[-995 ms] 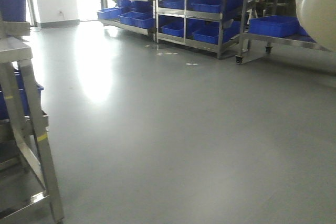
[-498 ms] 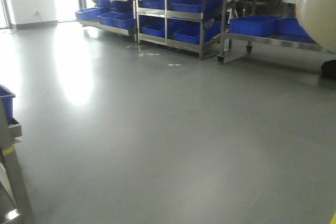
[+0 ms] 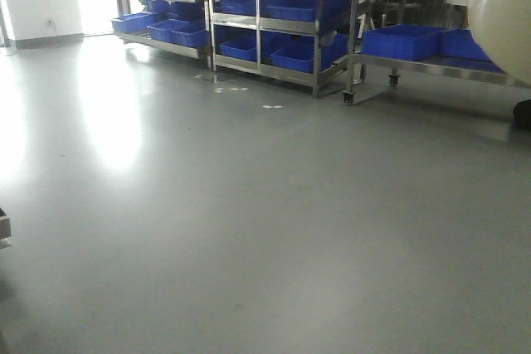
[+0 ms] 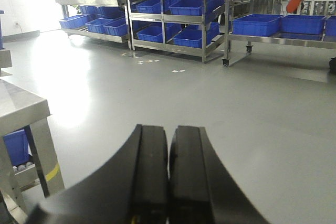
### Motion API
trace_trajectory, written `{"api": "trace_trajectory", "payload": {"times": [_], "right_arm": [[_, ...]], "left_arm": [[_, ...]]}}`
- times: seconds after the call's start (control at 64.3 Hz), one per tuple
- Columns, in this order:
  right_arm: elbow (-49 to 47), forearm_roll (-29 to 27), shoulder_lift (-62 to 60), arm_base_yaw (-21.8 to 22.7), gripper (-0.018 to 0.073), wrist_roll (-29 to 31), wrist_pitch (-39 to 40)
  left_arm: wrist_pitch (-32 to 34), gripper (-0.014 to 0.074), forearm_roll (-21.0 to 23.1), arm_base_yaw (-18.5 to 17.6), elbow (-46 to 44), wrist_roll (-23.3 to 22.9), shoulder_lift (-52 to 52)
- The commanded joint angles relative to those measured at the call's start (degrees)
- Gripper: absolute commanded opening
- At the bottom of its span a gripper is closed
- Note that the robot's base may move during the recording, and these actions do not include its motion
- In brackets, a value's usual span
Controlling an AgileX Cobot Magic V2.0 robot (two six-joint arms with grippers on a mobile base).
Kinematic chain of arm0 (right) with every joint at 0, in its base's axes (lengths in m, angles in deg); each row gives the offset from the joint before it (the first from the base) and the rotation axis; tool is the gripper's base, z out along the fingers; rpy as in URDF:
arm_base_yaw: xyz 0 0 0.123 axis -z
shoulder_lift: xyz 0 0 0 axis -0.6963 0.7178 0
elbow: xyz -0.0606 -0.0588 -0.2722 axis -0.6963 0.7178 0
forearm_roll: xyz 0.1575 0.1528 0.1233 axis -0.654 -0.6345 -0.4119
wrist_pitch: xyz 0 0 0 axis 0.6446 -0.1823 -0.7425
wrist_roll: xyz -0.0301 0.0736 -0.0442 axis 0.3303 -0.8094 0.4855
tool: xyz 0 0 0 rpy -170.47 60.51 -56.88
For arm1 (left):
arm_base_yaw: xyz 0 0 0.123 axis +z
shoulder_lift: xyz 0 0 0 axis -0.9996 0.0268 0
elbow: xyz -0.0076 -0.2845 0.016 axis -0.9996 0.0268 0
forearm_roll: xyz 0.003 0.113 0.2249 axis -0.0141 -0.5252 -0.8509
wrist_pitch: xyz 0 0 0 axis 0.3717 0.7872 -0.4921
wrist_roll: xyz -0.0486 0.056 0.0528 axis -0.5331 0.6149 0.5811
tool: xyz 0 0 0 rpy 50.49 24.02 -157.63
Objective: Move white bin to right shelf second layer
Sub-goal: 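Drive past the crate racks carrying the bin in the right gripper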
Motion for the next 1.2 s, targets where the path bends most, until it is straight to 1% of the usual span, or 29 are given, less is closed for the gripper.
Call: {"api": "trace_trajectory", "payload": {"times": [0.0,1.182], "right_arm": [[-1.9,-0.16,0.28,0.29,0.0056,0.01,6.0],[-1.9,-0.16,0.28,0.29,0.0056,0.01,5.95]], "left_arm": [[4.85,0.0085,0.31,-0.41,2.11,-0.2,-0.8],[4.85,0.0085,0.31,-0.41,2.11,-0.2,-0.8]]}}
